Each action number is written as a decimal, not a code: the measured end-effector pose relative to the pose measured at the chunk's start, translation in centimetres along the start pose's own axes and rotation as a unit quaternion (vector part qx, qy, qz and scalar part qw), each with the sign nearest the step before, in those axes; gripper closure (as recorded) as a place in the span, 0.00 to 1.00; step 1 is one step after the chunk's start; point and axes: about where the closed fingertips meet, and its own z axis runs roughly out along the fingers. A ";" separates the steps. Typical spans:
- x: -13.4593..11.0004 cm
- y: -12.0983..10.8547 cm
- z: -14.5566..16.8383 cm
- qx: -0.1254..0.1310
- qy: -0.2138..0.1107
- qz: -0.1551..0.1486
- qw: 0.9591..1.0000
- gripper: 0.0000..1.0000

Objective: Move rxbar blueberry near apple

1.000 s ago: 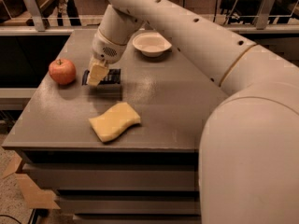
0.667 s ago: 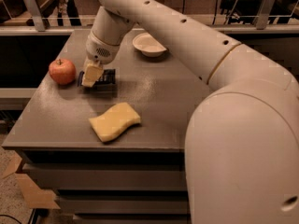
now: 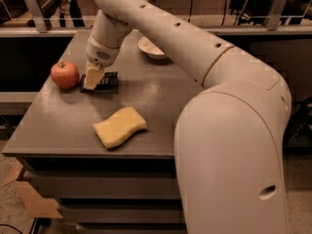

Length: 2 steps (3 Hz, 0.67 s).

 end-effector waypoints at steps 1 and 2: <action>0.0 0.1 0.2 -0.002 0.000 -0.001 1.000 0.73; -0.1 0.1 0.5 -0.004 0.000 -0.001 1.000 0.50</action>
Offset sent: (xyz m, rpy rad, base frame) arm -0.0011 0.0011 -0.0016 0.0000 0.0029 0.0030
